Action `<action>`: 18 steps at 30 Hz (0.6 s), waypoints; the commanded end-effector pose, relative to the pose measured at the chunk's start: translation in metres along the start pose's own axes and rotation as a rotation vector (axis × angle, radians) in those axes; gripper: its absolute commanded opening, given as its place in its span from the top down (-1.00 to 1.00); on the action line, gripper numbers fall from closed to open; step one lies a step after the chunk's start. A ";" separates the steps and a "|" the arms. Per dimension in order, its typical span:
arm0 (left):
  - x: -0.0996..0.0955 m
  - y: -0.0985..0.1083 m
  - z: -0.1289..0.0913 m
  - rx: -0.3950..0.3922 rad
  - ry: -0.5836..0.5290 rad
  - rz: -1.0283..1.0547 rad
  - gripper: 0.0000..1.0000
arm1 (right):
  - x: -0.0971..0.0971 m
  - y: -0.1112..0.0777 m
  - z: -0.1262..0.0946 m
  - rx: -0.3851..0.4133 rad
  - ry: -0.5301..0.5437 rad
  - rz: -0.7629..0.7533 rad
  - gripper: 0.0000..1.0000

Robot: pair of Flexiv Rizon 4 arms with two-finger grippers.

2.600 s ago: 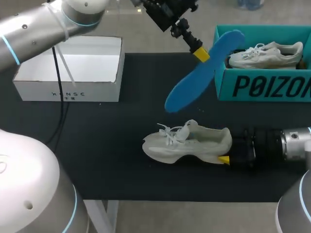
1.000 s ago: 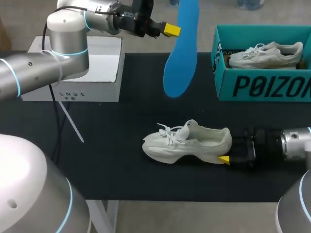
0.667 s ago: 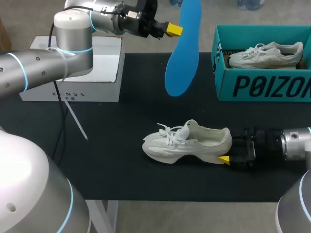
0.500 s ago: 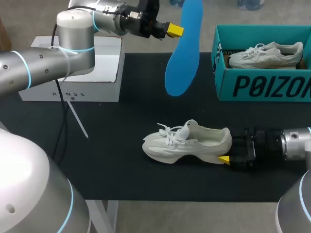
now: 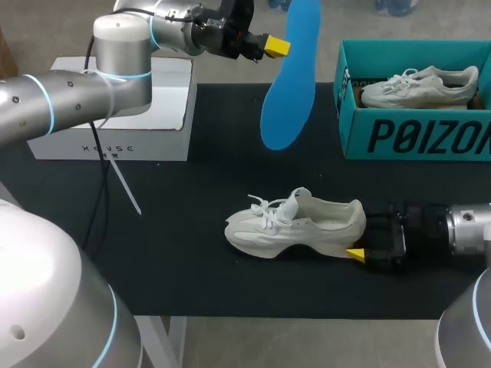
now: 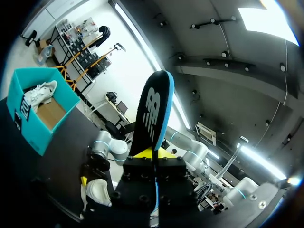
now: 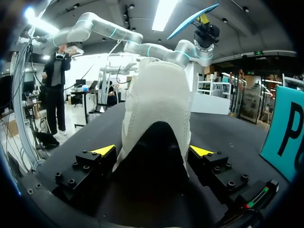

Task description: Take the shoe out of the shoebox, open the shoe tongue, remove and reinsert the insole, then place the shoe into the shoebox

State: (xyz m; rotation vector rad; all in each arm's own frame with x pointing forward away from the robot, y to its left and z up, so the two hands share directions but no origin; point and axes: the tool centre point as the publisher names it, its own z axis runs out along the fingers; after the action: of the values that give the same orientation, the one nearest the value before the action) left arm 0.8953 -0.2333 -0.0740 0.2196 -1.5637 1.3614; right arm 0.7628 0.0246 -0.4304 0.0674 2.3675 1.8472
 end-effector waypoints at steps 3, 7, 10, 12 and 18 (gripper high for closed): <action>-0.002 0.000 -0.001 -0.002 0.004 0.001 1.00 | 0.010 0.012 -0.014 0.023 -0.028 -0.010 -1.00; -0.002 0.000 -0.001 -0.002 0.004 0.001 1.00 | 0.015 0.021 -0.025 0.065 -0.020 0.003 -1.00; -0.002 0.000 -0.001 -0.002 0.004 0.001 1.00 | 0.017 0.032 -0.034 0.125 0.009 0.042 -1.00; -0.002 0.000 -0.001 -0.002 0.004 0.001 1.00 | 0.017 0.040 -0.040 0.175 0.030 0.085 -1.00; -0.002 0.000 -0.001 -0.002 0.004 0.001 1.00 | 0.013 0.067 -0.056 0.380 0.084 0.196 -1.00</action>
State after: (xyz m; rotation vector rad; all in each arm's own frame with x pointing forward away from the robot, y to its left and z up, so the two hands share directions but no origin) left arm 0.8957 -0.2332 -0.0741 0.2191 -1.5649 1.3597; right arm 0.7399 -0.0069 -0.3826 0.2382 2.6245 1.7183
